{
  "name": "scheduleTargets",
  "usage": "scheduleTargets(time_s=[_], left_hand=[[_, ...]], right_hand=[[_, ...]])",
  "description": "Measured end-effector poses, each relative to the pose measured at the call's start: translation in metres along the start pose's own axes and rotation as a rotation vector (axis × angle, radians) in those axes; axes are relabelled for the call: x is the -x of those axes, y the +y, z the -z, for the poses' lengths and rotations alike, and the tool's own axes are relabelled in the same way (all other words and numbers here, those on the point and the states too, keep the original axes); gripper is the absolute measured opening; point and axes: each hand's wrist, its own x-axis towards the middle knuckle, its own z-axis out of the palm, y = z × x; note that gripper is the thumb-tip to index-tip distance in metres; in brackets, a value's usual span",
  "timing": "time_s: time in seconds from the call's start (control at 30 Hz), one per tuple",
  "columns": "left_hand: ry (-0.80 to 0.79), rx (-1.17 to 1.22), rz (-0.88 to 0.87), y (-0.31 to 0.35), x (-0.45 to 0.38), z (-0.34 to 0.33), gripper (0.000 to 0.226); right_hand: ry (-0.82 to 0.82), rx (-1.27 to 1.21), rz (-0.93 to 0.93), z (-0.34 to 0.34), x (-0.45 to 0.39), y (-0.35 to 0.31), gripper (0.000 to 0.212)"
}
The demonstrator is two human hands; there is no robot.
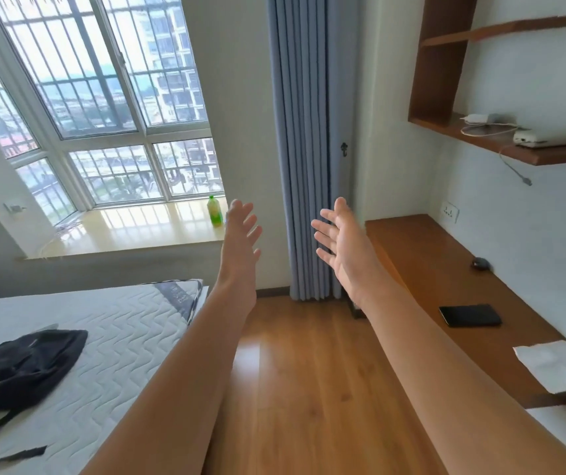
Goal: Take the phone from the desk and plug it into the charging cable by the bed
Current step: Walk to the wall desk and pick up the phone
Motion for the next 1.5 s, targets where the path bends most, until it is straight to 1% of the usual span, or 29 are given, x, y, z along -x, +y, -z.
scheduleTargets(time_s=[0.1,0.33,0.63,0.8,0.97,1.17,1.37,1.5], left_hand=[[0.042,-0.006,0.015,-0.005,-0.029,-0.002,0.055],[0.032,0.006,0.019,-0.016,-0.091,-0.027,0.054],[-0.085,0.023,0.007,-0.045,-0.211,-0.041,0.058],[-0.182,0.039,0.027,-0.046,-0.287,-0.052,0.060],[-0.253,0.007,0.051,-0.051,-0.337,-0.065,0.060],[-0.306,-0.012,0.079,-0.062,-0.393,-0.098,0.056],[-0.331,-0.050,0.103,-0.096,-0.451,-0.146,0.058],[-0.303,-0.073,0.123,-0.112,-0.500,-0.181,0.057]], right_hand=[[-0.029,-0.006,-0.018,0.003,-0.031,0.003,0.067],[-0.025,0.015,-0.020,0.018,-0.094,0.005,0.068],[0.056,0.061,-0.017,0.021,-0.202,0.014,0.068],[0.102,0.093,0.012,0.010,-0.272,0.011,0.069],[0.156,0.087,0.008,0.008,-0.320,0.012,0.069],[0.211,0.055,0.005,0.032,-0.371,0.007,0.068],[0.235,-0.009,-0.007,0.077,-0.440,0.016,0.066],[0.229,-0.030,-0.031,0.108,-0.500,0.023,0.066]])
